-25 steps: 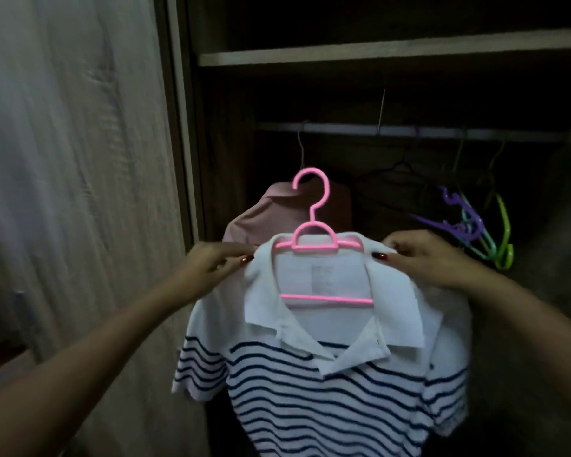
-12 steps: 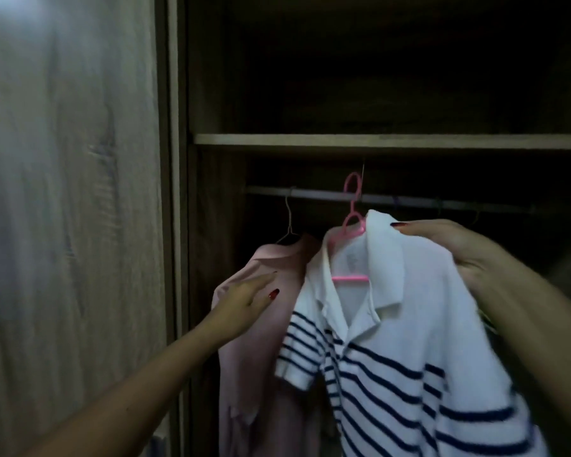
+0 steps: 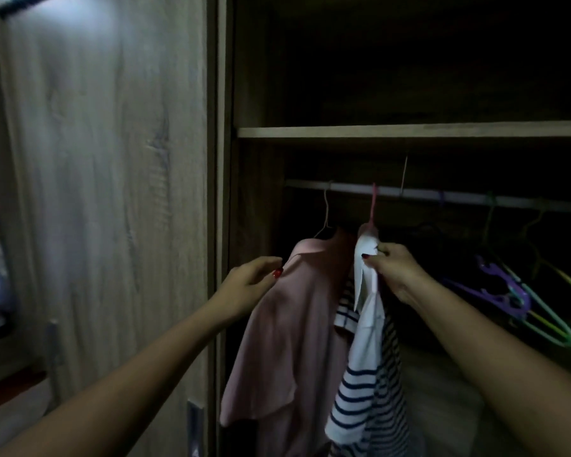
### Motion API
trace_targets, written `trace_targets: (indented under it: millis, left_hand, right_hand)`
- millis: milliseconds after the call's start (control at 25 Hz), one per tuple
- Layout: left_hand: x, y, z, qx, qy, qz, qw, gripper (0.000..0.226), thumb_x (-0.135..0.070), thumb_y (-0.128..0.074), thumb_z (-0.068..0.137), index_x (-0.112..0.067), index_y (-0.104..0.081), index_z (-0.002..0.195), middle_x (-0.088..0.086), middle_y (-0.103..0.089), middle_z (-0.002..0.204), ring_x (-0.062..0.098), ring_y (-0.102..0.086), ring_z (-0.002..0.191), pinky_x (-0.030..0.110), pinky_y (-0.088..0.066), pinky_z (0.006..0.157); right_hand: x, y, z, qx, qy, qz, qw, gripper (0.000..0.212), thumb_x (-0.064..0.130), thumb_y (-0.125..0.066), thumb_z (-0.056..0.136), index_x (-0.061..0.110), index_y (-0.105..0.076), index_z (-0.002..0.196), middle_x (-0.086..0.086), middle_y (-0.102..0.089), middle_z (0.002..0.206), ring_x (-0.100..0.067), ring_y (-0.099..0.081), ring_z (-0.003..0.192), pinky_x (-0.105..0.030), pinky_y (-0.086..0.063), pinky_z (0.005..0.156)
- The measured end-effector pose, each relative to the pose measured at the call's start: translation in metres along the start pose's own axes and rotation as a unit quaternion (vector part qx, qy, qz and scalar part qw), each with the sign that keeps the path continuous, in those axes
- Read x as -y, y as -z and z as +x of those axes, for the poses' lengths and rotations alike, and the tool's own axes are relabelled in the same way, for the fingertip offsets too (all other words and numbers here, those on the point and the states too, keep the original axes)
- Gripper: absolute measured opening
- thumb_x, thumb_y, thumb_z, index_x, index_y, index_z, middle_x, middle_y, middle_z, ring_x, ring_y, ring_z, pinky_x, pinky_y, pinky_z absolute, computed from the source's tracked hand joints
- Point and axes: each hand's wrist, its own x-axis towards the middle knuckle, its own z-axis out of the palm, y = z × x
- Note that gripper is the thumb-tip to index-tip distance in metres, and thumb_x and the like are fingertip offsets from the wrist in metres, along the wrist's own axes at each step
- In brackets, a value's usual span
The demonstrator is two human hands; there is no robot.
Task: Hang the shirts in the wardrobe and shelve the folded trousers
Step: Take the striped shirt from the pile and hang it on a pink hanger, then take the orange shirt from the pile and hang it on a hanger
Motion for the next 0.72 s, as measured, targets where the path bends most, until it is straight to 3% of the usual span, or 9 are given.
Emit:
trace_targets:
  millis: [120, 200, 280, 440, 600, 720]
  left_hand:
    - [-0.002, 0.001, -0.009, -0.012, 0.024, -0.005, 1.000, 0.035, -0.023, -0.051, 0.096, -0.023, -0.054, 0.131, -0.005, -0.059, 0.129, 0.005, -0.055, 0.116, 0.027, -0.044, 0.102]
    - [-0.005, 0.004, -0.017, -0.027, 0.029, -0.019, 0.999, 0.034, -0.021, -0.051, 0.096, -0.021, -0.056, 0.129, -0.005, -0.060, 0.126, 0.004, -0.056, 0.113, 0.029, -0.046, 0.101]
    - [-0.007, 0.009, -0.026, -0.032, 0.038, -0.040, 0.998, 0.033, -0.019, -0.049, 0.096, -0.018, -0.057, 0.128, -0.001, -0.062, 0.123, 0.010, -0.059, 0.110, 0.030, -0.050, 0.096]
    - [0.010, 0.042, -0.066, -0.053, 0.085, -0.097, 0.990, 0.030, -0.012, -0.046, 0.097, -0.009, -0.056, 0.125, 0.007, -0.063, 0.114, 0.012, -0.060, 0.097, 0.016, -0.050, 0.075]
    - [0.060, 0.109, -0.143, -0.095, 0.182, -0.093, 0.974, 0.029, -0.014, -0.043, 0.099, -0.011, -0.056, 0.125, 0.000, -0.064, 0.113, 0.008, -0.062, 0.099, 0.022, -0.049, 0.078]
    - [0.115, 0.187, -0.227, -0.187, 0.252, -0.067, 0.947, 0.025, -0.010, -0.045, 0.098, -0.009, -0.058, 0.119, 0.005, -0.067, 0.106, 0.001, -0.065, 0.086, 0.017, -0.050, 0.071]
  right_hand:
    - [-0.009, -0.009, -0.009, -0.068, 0.049, -0.127, 0.988, 0.035, 0.009, -0.067, 0.083, 0.007, -0.056, 0.116, -0.008, -0.054, 0.110, -0.023, -0.054, 0.100, -0.028, -0.042, 0.080]
    - [-0.009, -0.020, -0.028, -0.150, 0.167, -0.184, 0.957, 0.036, 0.009, -0.068, 0.079, 0.006, -0.058, 0.114, -0.015, -0.050, 0.120, -0.030, -0.051, 0.109, -0.034, -0.043, 0.091]
    - [-0.003, -0.041, -0.053, -0.175, 0.300, -0.176, 0.921, 0.032, 0.004, -0.064, 0.077, 0.009, -0.059, 0.108, -0.014, -0.048, 0.117, -0.029, -0.047, 0.109, -0.036, -0.040, 0.095]
    - [0.009, -0.123, -0.100, -0.027, 0.439, -0.096, 0.893, 0.022, 0.005, -0.055, 0.079, 0.011, -0.060, 0.099, -0.001, -0.052, 0.104, -0.015, -0.051, 0.097, -0.020, -0.040, 0.087]
    - [0.005, -0.231, -0.139, 0.151, 0.433, -0.056, 0.887, 0.018, -0.003, -0.059, 0.082, 0.010, -0.061, 0.095, -0.001, -0.056, 0.096, -0.008, -0.054, 0.081, -0.006, -0.038, 0.073]
    - [-0.004, -0.329, -0.173, 0.279, 0.410, -0.050, 0.867, 0.018, 0.000, -0.059, 0.083, 0.015, -0.062, 0.092, 0.003, -0.056, 0.091, -0.001, -0.053, 0.075, -0.005, -0.037, 0.067]
